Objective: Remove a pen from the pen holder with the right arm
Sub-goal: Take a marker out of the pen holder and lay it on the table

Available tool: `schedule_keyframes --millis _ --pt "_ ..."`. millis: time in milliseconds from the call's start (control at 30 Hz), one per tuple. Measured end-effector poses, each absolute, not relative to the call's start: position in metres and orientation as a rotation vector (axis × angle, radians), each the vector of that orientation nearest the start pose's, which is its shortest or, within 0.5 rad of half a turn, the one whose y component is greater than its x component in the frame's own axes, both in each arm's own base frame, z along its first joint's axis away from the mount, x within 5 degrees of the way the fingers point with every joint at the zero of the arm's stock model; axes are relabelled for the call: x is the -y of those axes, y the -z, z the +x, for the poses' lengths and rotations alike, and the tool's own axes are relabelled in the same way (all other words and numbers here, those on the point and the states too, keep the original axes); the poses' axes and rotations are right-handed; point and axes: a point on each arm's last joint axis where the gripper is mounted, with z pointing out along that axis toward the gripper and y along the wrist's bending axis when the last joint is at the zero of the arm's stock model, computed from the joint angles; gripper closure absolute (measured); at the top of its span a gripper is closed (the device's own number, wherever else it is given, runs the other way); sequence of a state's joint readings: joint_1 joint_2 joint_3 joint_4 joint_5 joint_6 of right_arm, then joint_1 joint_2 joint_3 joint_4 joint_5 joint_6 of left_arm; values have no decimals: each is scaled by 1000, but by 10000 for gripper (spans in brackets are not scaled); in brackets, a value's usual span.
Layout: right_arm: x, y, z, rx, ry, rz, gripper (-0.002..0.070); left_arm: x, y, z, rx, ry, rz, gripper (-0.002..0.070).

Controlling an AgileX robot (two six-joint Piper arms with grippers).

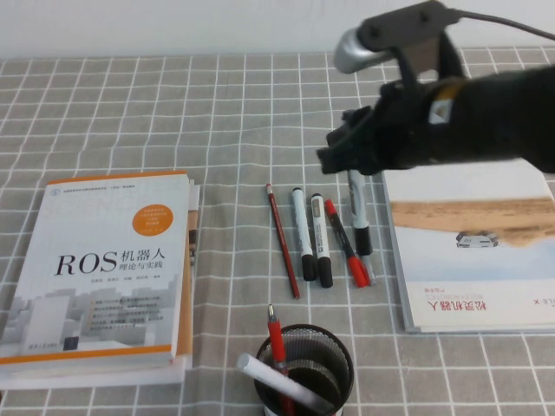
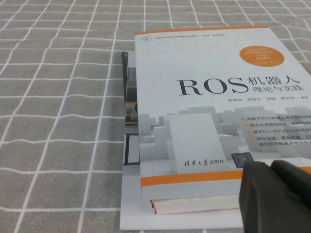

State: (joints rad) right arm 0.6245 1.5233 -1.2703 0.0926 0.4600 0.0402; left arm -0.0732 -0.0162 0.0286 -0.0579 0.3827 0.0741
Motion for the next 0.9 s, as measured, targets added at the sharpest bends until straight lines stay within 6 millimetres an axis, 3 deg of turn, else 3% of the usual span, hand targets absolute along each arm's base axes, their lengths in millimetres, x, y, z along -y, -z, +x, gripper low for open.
schedule_keyframes --millis 233,433,667,900 --pt "-243 -325 327 -2254 -474 -582 583 6 -170 52 -1876 57 103 678" --pt "-277 -300 362 -2404 -547 -582 583 6 -170 52 -1876 57 103 678" --pt "-308 -269 388 -2508 -582 -624 583 6 -170 52 -1876 57 103 678" --pt "-325 -245 408 -2527 -599 -633 583 6 -170 52 -1876 57 103 678"
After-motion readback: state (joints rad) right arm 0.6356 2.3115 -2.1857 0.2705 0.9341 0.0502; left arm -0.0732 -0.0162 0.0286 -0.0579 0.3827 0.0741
